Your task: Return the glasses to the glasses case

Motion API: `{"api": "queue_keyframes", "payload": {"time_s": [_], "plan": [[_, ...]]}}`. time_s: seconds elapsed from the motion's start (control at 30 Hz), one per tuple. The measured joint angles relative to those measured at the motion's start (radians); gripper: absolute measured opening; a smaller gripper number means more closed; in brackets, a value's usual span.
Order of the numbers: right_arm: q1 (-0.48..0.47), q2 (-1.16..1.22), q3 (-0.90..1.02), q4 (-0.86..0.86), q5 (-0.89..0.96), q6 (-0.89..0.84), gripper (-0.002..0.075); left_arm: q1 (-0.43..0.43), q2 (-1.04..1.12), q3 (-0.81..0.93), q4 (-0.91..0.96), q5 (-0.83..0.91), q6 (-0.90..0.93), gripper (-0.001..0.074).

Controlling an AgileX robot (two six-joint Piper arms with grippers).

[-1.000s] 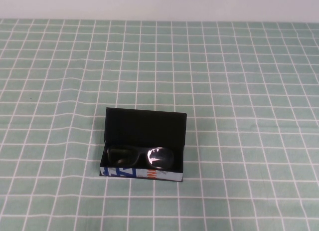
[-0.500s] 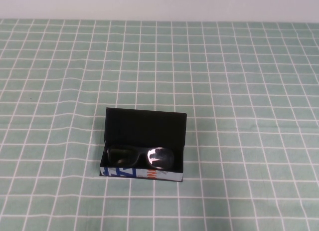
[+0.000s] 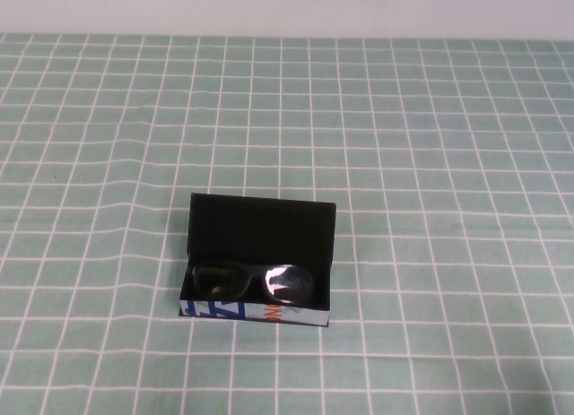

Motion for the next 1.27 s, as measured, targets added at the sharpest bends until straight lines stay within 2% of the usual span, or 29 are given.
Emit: {"api": "queue_keyframes", "payload": {"time_s": [0.2,1.27], "plan": [[0.000,-0.002,0.007,-0.041,0.108,-0.021,-0.0011,0.000,0.000,0.000,0.000,0.000,0.000,-0.0004],[0.000,-0.002,0.007,-0.041,0.113,-0.021,-0.0011,0.000,0.000,0.000,0.000,0.000,0.000,-0.0004]]}}
